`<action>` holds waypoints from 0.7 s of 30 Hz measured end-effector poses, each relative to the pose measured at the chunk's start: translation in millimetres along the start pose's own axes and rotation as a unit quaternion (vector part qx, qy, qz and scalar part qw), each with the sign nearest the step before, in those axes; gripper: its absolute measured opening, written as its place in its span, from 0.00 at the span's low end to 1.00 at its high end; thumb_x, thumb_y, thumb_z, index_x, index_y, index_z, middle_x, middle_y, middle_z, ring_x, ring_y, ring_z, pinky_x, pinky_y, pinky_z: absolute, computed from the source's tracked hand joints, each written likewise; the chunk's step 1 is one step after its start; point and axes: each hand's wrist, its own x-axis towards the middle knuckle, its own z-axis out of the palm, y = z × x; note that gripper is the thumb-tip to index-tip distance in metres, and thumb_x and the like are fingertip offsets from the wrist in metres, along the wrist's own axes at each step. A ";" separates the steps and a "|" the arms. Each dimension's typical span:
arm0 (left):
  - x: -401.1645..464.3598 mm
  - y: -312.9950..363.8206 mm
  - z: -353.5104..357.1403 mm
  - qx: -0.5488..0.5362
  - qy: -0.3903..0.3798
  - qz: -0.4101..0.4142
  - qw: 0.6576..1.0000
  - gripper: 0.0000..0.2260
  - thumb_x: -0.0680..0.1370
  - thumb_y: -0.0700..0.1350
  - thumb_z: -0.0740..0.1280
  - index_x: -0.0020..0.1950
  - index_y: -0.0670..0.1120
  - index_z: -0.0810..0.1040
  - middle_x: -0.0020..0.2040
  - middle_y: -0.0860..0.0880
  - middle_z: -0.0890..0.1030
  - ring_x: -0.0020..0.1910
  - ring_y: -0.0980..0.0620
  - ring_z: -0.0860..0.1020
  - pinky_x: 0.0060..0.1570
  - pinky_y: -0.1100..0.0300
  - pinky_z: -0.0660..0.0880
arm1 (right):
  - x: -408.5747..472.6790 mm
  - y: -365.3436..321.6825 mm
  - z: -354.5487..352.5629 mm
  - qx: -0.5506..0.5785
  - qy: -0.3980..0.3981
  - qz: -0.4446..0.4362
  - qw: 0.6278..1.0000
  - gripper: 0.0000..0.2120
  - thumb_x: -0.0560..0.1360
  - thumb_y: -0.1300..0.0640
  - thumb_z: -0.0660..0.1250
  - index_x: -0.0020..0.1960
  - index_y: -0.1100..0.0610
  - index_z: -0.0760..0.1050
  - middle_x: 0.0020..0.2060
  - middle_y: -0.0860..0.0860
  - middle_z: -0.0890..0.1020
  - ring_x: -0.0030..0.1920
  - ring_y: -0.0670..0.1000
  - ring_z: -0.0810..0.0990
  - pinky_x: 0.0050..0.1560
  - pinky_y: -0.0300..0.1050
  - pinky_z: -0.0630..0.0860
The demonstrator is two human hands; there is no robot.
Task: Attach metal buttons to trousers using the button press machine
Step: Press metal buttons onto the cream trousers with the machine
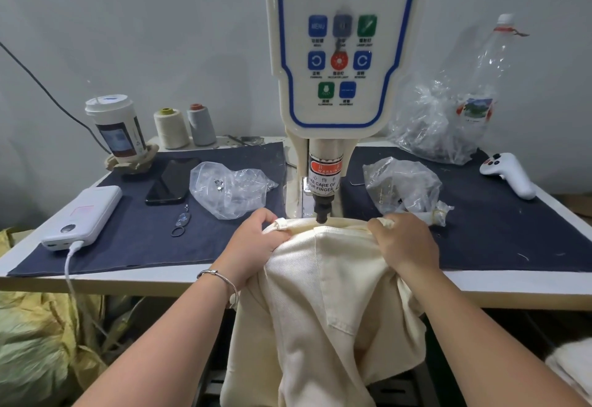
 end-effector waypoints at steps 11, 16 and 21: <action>1.9 0.2 0.3 -0.007 -0.006 -0.018 1.000 0.12 0.73 0.47 0.73 0.42 0.47 0.70 0.37 0.52 0.72 0.36 0.54 0.69 0.35 0.60 0.65 | 1.7 2.3 1.6 0.021 0.001 0.016 1.000 0.20 0.73 0.49 0.64 0.27 0.57 0.65 0.27 0.51 0.73 0.31 0.51 0.71 0.30 0.44 0.60; 2.9 -2.6 0.1 -0.005 -0.005 -0.017 1.000 0.12 0.73 0.47 0.73 0.41 0.47 0.70 0.36 0.53 0.72 0.35 0.55 0.69 0.34 0.60 0.64 | 1.6 3.2 2.4 0.018 -0.002 0.017 1.000 0.19 0.73 0.48 0.64 0.29 0.58 0.67 0.28 0.52 0.75 0.32 0.52 0.72 0.30 0.44 0.61; 2.4 -3.4 0.2 -0.003 -0.002 -0.005 1.000 0.12 0.73 0.46 0.72 0.41 0.47 0.69 0.36 0.52 0.71 0.35 0.54 0.68 0.35 0.60 0.64 | -1.5 1.6 -1.4 0.030 -0.008 0.019 0.999 0.19 0.73 0.49 0.64 0.28 0.57 0.67 0.28 0.52 0.74 0.32 0.51 0.71 0.31 0.44 0.61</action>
